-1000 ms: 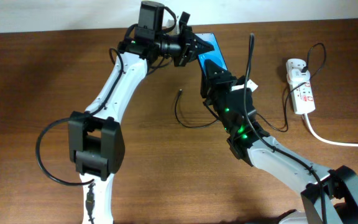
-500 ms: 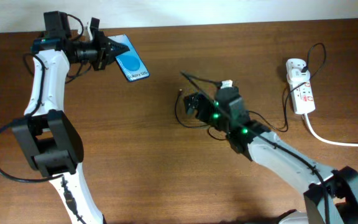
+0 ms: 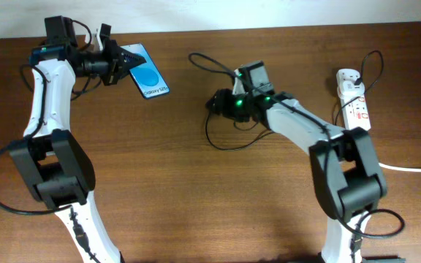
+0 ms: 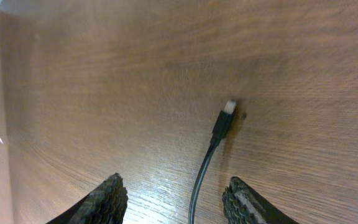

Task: Plug charger to phone and switch on socket
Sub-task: 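Align the USB-C plug below the phone's bottom port with the right gripper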

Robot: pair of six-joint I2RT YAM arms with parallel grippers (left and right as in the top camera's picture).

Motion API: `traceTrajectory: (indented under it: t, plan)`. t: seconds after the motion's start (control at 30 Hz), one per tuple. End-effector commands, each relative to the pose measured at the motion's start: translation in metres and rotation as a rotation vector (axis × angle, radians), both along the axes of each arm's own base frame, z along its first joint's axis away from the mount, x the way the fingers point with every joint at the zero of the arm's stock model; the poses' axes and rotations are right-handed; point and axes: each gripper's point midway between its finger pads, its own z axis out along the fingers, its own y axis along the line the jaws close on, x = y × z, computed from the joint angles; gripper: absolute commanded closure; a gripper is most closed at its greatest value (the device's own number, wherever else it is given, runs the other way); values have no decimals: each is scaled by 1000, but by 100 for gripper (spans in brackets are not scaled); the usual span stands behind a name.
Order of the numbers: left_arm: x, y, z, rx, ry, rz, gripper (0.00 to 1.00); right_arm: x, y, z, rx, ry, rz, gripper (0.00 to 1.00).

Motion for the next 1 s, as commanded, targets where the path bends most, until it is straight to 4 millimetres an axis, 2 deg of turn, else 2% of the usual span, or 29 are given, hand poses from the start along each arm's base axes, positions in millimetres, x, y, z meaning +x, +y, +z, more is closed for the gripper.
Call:
traceTrajectory:
  t: [0.0, 0.07, 0.13, 0.23, 0.3, 0.33, 0.4, 0.43, 0.47, 0.53, 0.57, 0.6, 0.67, 0.73, 0.77, 0.83, 0.87, 0.93, 0.97]
  plan:
    - [-1, -1, 9, -19, -26, -16, 100, -3, 18, -24, -21, 26, 5, 53]
    - [-1, -1, 9, -19, -25, -16, 100, -7, 21, -40, -44, 58, -8, 61]
    - [-1, -1, 8, -20, -23, -16, 100, -8, 19, -54, -69, 87, -45, 62]
    - [-1, -1, 8, -20, -23, -16, 100, -5, 18, -55, -84, 73, -58, 63]
    - [-1, -1, 8, -20, -22, -16, 100, -9, 22, -75, -76, 142, -132, 75]
    - [-1, -1, 8, -20, -22, -16, 100, -10, 23, -79, -70, 152, -133, 76]
    - [-1, -1, 8, -20, -22, -16, 100, -9, 23, -79, -67, 152, -136, 80]
    - [-1, -1, 8, -20, -22, -16, 100, -8, 24, -79, -64, 153, -142, 91]
    - [-1, -1, 8, -20, -22, -16, 100, -8, 23, -79, -62, 156, -145, 96]
    - [-1, -1, 8, -20, -22, -16, 100, -9, 25, -75, -29, 170, -127, 96]
    - [-1, -1, 8, -20, -22, -16, 100, -7, 24, -66, 3, 166, -103, 96]
    - [-1, -1, 8, -20, -22, -16, 100, -4, 23, -48, 34, 124, -50, 96]
    - [-1, -1, 8, -20, -22, -16, 100, 1, 22, 10, 89, -46, 100, 96]
    - [-1, -1, 9, -21, -22, -16, 100, -7, 21, 90, 156, -244, 241, 96]
    - [-1, -1, 9, -21, -22, -16, 100, -13, 18, 115, 154, -296, 259, 96]
    - [-3, -4, 13, -48, -28, -30, 100, -38, 11, 169, 146, -404, 319, 96]
    - [-6, -9, 20, -97, -37, -54, 100, -65, 5, 206, 152, -466, 367, 96]
    - [-9, -13, 29, -146, -51, -83, 100, -86, -2, 228, 139, -496, 386, 96]
    - [-12, -17, 33, -170, -62, -102, 100, -104, -9, 237, 123, -497, 402, 96]
